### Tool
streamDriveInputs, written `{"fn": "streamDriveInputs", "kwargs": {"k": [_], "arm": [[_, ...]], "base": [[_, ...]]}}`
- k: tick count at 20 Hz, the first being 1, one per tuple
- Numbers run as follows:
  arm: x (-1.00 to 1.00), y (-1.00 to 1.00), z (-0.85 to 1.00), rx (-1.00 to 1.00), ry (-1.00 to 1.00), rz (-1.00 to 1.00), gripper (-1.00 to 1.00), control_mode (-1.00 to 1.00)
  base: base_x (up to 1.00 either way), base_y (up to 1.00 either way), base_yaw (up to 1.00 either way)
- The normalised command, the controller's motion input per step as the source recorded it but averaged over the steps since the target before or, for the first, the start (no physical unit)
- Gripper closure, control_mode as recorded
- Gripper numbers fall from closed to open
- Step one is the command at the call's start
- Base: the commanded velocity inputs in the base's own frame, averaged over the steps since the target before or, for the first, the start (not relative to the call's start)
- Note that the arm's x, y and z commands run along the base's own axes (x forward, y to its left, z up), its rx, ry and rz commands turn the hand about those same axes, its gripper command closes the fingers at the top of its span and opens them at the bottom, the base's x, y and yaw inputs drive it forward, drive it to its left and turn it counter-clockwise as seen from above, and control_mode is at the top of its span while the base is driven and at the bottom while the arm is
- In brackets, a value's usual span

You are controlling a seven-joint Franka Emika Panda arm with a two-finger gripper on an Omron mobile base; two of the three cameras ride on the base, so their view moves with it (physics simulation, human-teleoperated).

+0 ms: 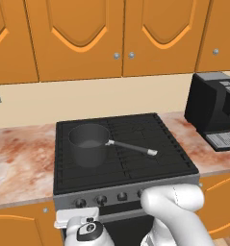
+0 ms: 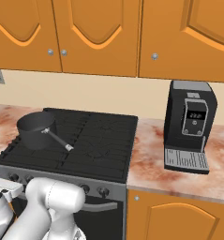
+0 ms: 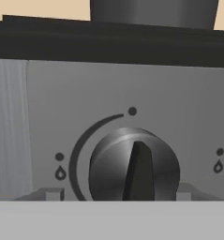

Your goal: Turn on the front left burner of the stove.

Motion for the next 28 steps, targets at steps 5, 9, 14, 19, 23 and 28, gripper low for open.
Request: {"fn": "streamDriveInputs", "kwargs": {"k": [5,9,14,19,23,28], "arm": [[0.00,0.00,0.00,0.00,0.00,0.00,1.00,-1.00],[0.00,0.01,0.02,0.00,0.00,0.00,1.00,-1.00],[0.00,0.23,0.18,-0.06,0.00,0.03,1.00,-1.00],[0.00,0.46,0.30,-0.19,0.04,0.06,1.00,-1.00],[0.00,0.43,0.18,-0.25,0.12,0.07,1.00,-1.00],[0.00,0.33,0.00,-0.29,0.05,0.04,1.00,-1.00]], "base": [[0.00,0.00,0.00],[0.00,0.00,0.00],[0.00,0.00,0.00],[0.00,0.00,0.00],[0.00,0.00,0.00],[0.00,0.00,0.00]]}}
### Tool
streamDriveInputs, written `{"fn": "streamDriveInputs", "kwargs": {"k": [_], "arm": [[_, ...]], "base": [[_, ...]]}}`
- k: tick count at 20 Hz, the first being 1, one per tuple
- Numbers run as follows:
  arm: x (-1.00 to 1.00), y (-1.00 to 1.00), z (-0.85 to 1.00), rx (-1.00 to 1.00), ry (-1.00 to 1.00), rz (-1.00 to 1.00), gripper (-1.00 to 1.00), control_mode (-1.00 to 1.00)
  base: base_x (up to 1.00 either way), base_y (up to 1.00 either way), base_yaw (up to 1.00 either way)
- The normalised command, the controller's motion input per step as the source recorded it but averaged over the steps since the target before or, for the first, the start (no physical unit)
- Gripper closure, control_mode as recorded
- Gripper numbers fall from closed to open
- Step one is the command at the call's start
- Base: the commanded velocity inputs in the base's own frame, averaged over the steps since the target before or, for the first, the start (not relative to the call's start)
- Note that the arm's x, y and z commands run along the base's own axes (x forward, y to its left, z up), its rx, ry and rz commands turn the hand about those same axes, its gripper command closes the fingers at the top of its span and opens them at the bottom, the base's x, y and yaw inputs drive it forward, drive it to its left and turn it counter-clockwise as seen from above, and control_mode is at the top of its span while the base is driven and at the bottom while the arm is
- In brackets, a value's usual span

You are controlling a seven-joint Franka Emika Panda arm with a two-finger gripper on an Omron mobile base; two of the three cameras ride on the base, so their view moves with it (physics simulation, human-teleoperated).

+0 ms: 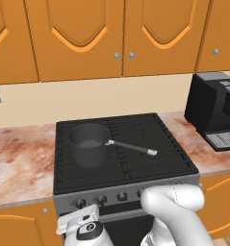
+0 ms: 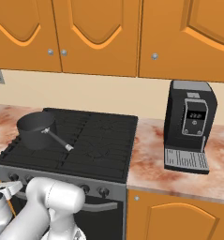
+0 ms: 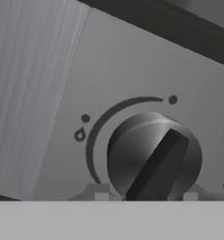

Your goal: Turn on the front left burner of the stove.

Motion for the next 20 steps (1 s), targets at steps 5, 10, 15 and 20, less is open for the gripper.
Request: {"fn": "streamDriveInputs", "kwargs": {"k": [5,10,15,20], "arm": [[0.00,0.32,0.10,-0.25,-0.09,0.02,1.00,-1.00],[0.00,0.33,0.34,-0.23,-0.09,0.01,1.00,-1.00],[0.00,0.48,0.63,-0.26,-0.09,0.01,1.00,-1.00],[0.04,0.56,0.62,-0.31,0.01,0.06,1.00,-1.00]], "base": [[0.00,0.00,0.00],[0.00,0.00,0.00],[0.00,0.00,0.00],[0.00,0.00,0.00]]}}
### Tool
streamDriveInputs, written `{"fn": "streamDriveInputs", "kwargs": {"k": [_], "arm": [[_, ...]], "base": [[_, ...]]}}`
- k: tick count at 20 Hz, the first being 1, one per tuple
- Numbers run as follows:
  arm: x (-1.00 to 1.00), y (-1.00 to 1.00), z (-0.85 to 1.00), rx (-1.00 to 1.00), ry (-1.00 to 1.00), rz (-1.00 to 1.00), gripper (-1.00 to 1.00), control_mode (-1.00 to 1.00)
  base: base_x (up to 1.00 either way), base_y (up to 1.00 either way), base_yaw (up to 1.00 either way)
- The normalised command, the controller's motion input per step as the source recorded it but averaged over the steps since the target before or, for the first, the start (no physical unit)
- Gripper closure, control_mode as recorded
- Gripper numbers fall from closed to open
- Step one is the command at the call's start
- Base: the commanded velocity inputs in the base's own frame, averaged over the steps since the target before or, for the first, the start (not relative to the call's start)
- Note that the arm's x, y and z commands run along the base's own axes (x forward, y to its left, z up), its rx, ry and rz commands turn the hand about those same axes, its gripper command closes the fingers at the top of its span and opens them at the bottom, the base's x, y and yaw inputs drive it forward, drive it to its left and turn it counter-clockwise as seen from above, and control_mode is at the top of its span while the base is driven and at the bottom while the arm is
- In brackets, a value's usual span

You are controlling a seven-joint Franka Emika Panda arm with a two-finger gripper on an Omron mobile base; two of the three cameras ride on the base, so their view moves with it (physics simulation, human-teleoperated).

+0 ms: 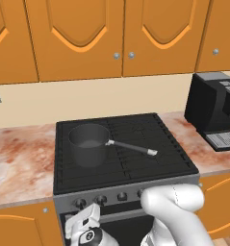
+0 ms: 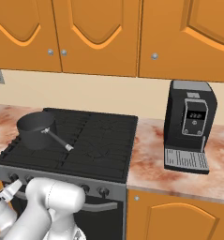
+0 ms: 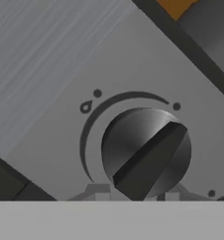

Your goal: Turn on the front left burner of the stove.

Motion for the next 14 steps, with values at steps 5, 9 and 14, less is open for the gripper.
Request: {"fn": "streamDriveInputs", "kwargs": {"k": [5,9,14], "arm": [[-0.01,0.58,0.57,-0.15,-0.16,0.07,1.00,-1.00],[-0.04,0.78,0.74,-0.12,-0.12,0.17,1.00,-1.00],[-0.05,0.74,0.84,-0.23,0.00,0.18,1.00,-1.00]], "base": [[0.00,0.00,0.00],[0.00,0.00,0.00],[0.00,0.00,0.00]]}}
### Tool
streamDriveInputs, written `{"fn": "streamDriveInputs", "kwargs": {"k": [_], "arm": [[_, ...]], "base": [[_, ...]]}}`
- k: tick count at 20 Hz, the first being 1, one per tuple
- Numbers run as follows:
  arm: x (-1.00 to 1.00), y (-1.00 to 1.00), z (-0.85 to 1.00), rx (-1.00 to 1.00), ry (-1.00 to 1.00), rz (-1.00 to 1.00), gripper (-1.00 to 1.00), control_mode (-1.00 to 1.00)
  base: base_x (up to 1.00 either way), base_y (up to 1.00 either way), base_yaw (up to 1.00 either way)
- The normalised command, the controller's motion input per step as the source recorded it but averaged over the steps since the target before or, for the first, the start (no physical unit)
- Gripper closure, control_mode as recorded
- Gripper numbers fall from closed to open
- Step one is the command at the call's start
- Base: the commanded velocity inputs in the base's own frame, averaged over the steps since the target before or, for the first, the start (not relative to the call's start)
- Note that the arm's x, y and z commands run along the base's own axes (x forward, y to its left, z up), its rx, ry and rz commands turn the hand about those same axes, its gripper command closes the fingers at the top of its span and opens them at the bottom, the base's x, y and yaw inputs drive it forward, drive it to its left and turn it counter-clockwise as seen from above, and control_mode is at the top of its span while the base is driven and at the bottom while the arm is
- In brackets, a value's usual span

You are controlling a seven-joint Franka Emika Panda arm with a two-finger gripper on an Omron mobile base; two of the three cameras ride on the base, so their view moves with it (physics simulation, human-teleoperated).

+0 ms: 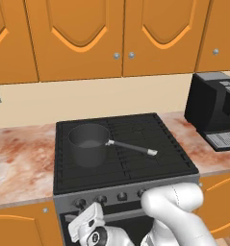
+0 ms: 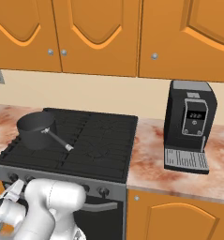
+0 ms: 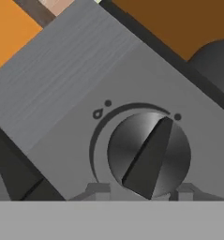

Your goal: Turn on the front left burner of the stove.

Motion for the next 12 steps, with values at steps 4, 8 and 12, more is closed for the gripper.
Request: {"fn": "streamDriveInputs", "kwargs": {"k": [4,8,12], "arm": [[0.00,0.47,0.89,-0.19,-0.11,0.13,1.00,-1.00],[0.00,0.32,0.99,-0.16,-0.16,0.10,1.00,-1.00],[0.00,0.30,0.96,-0.12,-0.27,0.10,1.00,-1.00]], "base": [[0.00,0.00,0.00],[0.00,0.00,0.00],[0.00,0.00,0.00]]}}
